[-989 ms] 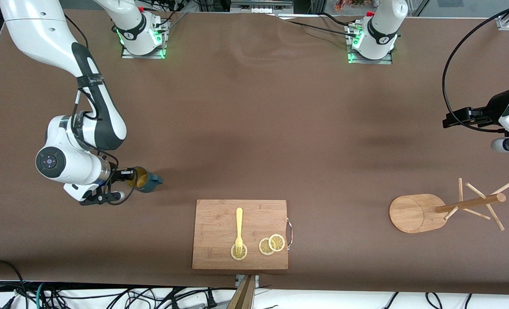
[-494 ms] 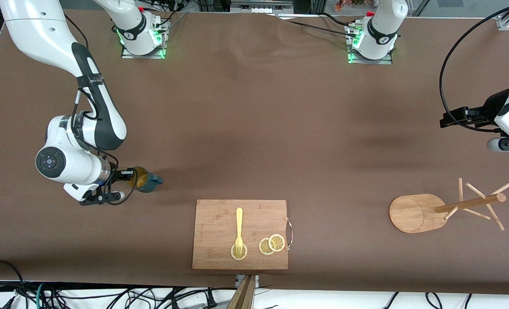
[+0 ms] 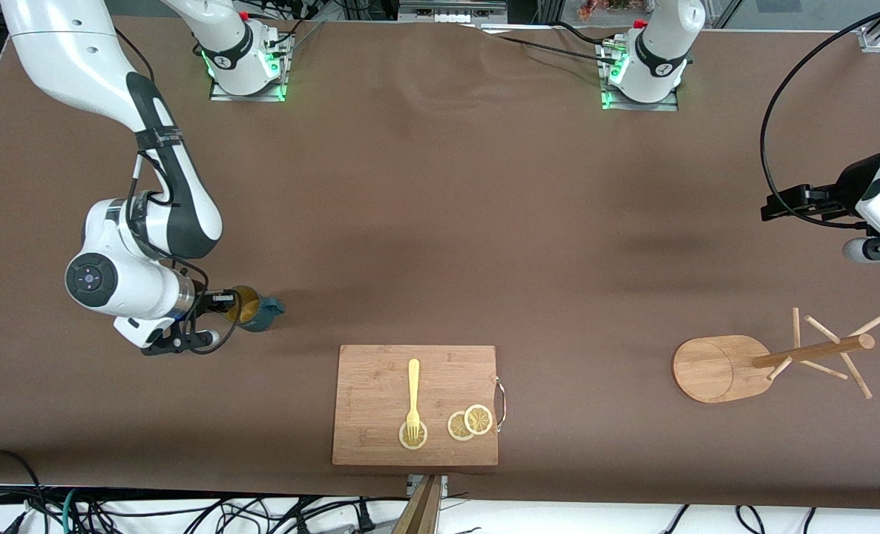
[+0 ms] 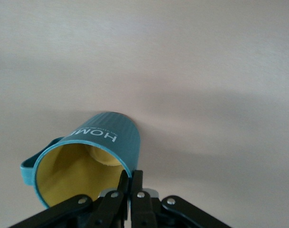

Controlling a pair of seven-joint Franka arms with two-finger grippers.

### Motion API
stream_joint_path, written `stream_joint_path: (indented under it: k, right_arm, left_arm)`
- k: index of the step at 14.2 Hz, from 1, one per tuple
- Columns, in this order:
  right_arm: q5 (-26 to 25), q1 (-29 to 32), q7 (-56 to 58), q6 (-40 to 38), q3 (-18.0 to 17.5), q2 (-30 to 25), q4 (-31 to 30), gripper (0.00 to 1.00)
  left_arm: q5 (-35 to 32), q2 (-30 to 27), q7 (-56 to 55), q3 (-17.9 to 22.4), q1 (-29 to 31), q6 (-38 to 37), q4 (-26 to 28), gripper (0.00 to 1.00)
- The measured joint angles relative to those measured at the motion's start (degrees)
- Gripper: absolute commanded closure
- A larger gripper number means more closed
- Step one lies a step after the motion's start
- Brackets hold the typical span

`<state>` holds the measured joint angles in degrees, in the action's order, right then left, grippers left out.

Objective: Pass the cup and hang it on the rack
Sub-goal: 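Carry the teal mug with the right gripper toward the table middle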

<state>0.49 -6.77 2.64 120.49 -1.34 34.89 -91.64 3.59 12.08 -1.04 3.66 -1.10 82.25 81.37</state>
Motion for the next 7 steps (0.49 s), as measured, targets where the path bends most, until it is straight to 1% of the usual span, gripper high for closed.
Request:
stream_joint_path:
  k: [2, 7]
  right_arm:
    - [0.02, -2.07, -3.27, -1.86, -0.11, -0.05, 1.44, 1.00]
    - [0.33, -8.97, -15.00, -10.10, -0.67, -0.39, 7.95, 1.00]
  left_arm:
    - [0.00, 0.00, 0.00, 0.00, 0.00, 0.00, 0.00, 0.00]
    - [0.00, 0.00, 0.00, 0.02, 0.00, 0.00, -0.01, 0.00]
